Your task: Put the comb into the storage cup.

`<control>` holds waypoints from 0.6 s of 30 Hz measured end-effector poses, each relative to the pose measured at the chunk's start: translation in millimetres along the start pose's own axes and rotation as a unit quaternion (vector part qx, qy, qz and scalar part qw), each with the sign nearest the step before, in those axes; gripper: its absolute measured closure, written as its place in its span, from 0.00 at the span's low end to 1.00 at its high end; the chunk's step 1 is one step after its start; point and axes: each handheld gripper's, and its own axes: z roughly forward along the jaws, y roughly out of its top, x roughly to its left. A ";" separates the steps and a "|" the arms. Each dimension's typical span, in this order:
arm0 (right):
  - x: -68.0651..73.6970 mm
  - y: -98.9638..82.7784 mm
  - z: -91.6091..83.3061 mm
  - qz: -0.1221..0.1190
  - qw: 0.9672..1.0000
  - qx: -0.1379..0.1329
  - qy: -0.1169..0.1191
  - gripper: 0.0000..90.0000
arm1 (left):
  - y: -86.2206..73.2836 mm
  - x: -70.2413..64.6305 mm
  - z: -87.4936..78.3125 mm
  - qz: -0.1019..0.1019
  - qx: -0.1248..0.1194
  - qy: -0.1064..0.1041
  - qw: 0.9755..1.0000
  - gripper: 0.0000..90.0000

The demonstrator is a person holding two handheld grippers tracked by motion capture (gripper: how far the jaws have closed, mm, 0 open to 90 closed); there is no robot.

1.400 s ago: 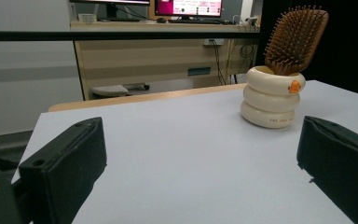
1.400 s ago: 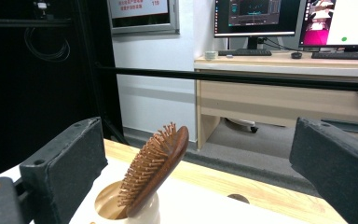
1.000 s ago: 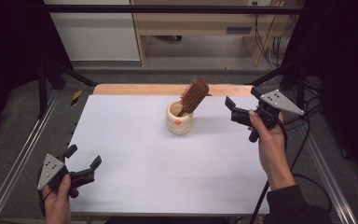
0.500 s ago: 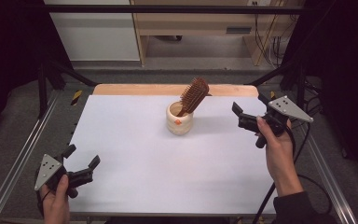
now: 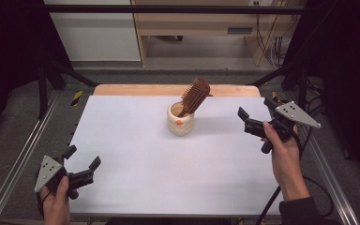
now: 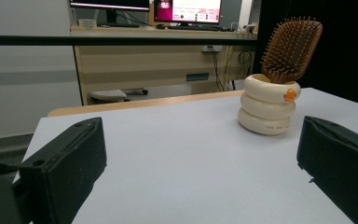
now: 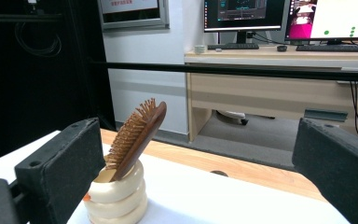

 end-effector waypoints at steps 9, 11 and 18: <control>-4.8 -5.0 -9.1 0.001 1.000 0.001 -0.007 0.03 | -0.1 -2.4 0.8 0.002 0.001 -0.006 1.000 0.02; -5.6 -6.4 -10.7 0.003 1.000 0.002 -0.007 0.03 | -0.1 -2.6 0.8 0.002 0.001 -0.006 1.000 0.02; -9.7 -12.6 -19.3 0.006 1.000 0.008 -0.007 0.02 | -0.1 -5.5 -4.1 0.008 0.001 -0.008 1.000 0.02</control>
